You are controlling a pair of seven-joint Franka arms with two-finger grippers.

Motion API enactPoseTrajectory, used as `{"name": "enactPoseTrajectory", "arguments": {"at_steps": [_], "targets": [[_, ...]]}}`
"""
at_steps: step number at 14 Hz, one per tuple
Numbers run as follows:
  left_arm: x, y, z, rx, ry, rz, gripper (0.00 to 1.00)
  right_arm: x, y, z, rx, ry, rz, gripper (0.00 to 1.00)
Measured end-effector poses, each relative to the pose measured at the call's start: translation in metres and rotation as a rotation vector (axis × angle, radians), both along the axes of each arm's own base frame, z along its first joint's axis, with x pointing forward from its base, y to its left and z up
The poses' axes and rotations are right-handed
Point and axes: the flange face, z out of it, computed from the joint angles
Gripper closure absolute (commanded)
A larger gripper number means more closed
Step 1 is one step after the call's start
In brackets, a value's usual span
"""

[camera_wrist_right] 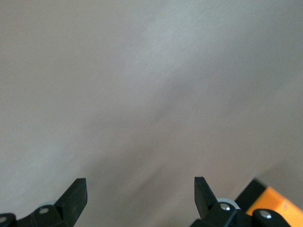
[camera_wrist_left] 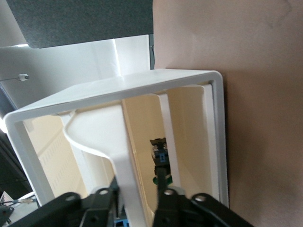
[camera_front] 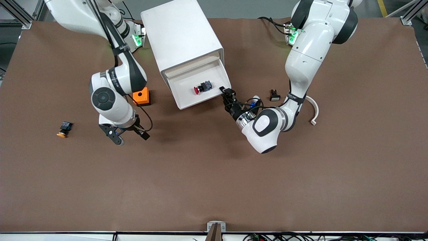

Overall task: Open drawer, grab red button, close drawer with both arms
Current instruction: 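Reach the right gripper into the open drawer toward the red button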

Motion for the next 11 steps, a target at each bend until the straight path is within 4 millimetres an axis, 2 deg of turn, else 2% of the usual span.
{"name": "enactPoseTrajectory", "arguments": {"at_steps": [1,3,7,9,11], "targets": [[0.002,0.001,-0.001,0.004,-0.008,0.009,0.18,-0.004,0.016,0.008,-0.003,0.008,-0.005,0.00],[0.005,0.002,-0.003,0.008,-0.020,0.021,0.00,-0.015,0.054,0.029,0.017,0.022,-0.050,0.00],[0.010,0.001,0.001,-0.043,-0.022,0.057,0.00,-0.047,0.118,0.079,0.031,0.048,-0.113,0.00],[0.017,0.002,0.006,-0.106,-0.038,0.090,0.00,-0.069,0.149,0.085,0.021,0.055,-0.136,0.00],[0.033,0.011,0.015,-0.203,-0.053,0.163,0.00,-0.096,0.184,0.083,0.012,0.056,-0.149,0.00]]}}
